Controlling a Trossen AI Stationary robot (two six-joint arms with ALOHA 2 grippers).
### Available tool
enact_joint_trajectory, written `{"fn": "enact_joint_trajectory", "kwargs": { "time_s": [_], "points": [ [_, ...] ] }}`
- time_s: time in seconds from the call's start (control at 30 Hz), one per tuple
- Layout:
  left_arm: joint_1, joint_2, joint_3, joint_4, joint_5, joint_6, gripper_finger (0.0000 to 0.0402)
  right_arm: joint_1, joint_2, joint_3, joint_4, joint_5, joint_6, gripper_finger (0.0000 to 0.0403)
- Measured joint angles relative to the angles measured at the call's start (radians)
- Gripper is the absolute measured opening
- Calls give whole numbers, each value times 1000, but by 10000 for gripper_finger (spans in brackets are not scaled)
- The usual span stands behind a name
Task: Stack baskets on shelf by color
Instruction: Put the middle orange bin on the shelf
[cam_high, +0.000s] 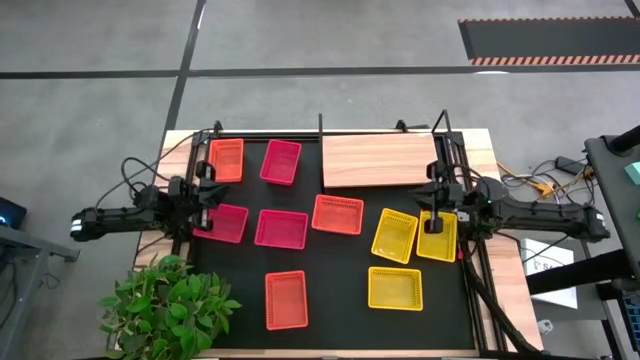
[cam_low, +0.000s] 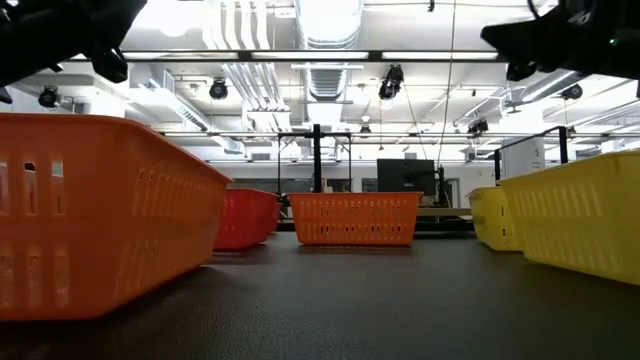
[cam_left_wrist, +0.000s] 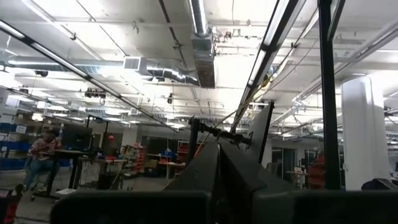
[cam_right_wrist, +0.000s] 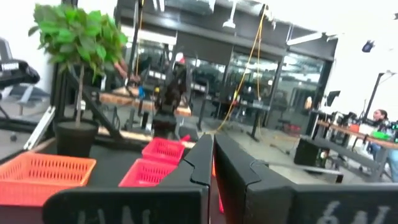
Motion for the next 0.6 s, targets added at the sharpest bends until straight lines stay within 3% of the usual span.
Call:
{"fn": "enact_joint_trajectory", "kwargs": {
  "time_s": [0.33, 0.6],
  "points": [
    [0, 5, 0, 14, -9, 99, 0, 14, 122, 76, 1, -5, -28, 13],
    [0, 10, 0, 32, -76, 135, 0, 67, 206, 156, -36, 1, -42, 80]
  ]
}}
